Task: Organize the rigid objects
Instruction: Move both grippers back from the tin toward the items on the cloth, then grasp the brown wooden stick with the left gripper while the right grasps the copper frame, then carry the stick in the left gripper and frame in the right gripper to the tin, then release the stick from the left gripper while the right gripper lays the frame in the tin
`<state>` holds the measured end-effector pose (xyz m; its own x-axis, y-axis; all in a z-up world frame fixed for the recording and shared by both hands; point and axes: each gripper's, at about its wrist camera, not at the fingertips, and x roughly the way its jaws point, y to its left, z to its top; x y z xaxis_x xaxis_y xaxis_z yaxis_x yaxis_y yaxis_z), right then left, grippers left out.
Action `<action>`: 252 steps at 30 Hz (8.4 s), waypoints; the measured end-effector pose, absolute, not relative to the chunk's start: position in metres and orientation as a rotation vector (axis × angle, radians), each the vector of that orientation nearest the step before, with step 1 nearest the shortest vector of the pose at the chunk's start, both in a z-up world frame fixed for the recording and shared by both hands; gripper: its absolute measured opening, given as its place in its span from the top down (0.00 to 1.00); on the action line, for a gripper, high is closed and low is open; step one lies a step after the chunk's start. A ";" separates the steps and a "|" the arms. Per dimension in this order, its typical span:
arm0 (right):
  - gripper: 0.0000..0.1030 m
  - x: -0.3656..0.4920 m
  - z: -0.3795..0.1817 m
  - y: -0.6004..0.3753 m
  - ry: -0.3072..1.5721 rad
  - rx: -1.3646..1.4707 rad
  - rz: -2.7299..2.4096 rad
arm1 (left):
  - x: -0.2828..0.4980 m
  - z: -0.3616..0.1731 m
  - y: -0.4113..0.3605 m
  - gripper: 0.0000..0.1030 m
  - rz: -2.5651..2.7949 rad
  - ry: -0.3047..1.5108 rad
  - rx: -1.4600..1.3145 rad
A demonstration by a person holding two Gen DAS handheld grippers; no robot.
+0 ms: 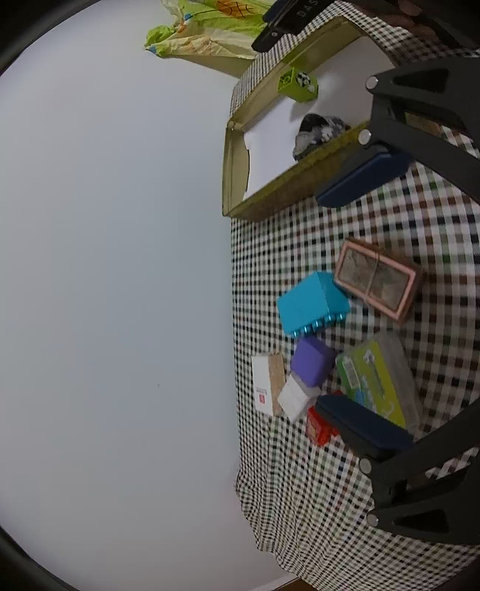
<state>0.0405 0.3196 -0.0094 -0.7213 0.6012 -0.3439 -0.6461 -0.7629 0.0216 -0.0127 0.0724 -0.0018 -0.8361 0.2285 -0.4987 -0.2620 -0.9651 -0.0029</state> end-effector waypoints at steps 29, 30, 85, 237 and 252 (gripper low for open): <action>0.25 -0.007 -0.016 0.197 0.162 -0.492 2.645 | -0.035 -0.012 0.003 0.01 2.837 0.082 -0.861; 0.25 -0.009 -0.016 0.195 0.163 -0.499 2.646 | -0.037 -0.013 0.000 0.01 2.832 0.084 -0.869; 0.24 -0.092 -0.058 0.143 0.151 -1.036 2.424 | -0.067 -0.049 -0.056 0.37 2.519 0.208 -1.249; 0.54 0.014 -0.010 0.375 0.579 -0.564 2.623 | -0.003 0.035 0.169 0.87 2.411 0.013 -0.683; 0.54 -0.005 -0.026 0.355 0.535 -0.802 2.673 | -0.044 0.029 0.207 0.87 2.416 0.052 -0.729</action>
